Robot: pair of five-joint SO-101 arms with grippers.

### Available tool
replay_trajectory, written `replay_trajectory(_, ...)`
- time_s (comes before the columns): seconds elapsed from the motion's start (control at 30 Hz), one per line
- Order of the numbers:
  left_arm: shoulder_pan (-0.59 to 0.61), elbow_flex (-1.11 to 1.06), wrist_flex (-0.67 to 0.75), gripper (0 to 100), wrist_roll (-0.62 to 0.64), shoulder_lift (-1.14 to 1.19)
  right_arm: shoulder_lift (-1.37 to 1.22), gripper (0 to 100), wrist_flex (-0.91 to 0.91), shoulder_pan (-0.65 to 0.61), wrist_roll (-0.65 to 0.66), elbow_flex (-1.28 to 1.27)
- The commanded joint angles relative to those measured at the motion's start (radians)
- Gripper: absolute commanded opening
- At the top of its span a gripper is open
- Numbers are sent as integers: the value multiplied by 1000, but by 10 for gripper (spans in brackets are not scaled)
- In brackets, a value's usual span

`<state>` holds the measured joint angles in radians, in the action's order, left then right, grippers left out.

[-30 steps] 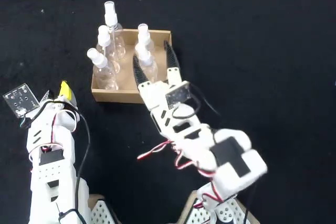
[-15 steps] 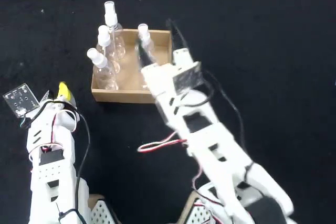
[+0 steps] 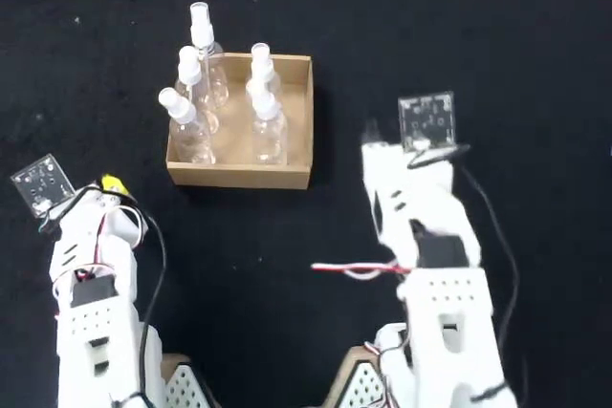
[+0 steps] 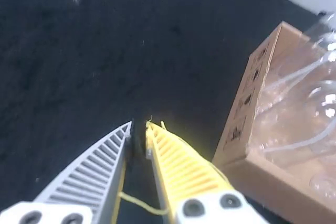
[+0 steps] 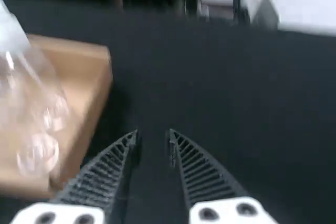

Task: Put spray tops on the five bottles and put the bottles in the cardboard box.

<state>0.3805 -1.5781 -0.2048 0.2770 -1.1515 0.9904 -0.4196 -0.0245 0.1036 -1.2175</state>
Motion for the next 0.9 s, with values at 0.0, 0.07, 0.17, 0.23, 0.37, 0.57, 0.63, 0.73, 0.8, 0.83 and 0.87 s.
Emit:
replay_trajectory(0.0, 2, 50, -184, 30, -26, -236, 160, 59, -195, 31, 8, -90)
replay_trajectory(0.07, -35, -12, -195, 30, -97, -351, 225, 60, -206, 37, 8, -176)
replay_trajectory(0.17, -105, -102, -198, 30, -206, -503, 343, 60, -206, 60, 8, -309)
replay_trajectory(0.23, -117, -130, -236, 30, -219, -585, 435, 60, -212, 84, 8, -395)
replay_trajectory(0.37, -124, -111, -368, 30, -219, -684, 619, 63, -295, 137, 8, -475)
replay_trajectory(0.57, -127, -119, -313, 30, -221, -671, 823, 64, -646, 146, 9, -470)
replay_trajectory(0.63, -127, -120, -273, 30, -226, -671, 871, 64, -818, 146, 9, -469)
replay_trajectory(0.73, -73, -120, -328, 30, -258, -671, 911, 60, -873, 146, 2, -466)
replay_trajectory(0.8, 10, -114, -417, 30, -310, -671, 905, 60, -888, 146, 3, -466)
replay_trajectory(0.83, 41, -114, -465, 30, -327, -671, 900, 60, -885, 146, 2, -466)
replay_trajectory(0.87, 62, -113, -509, 30, -330, -671, 898, 60, -885, 146, 2, -466)
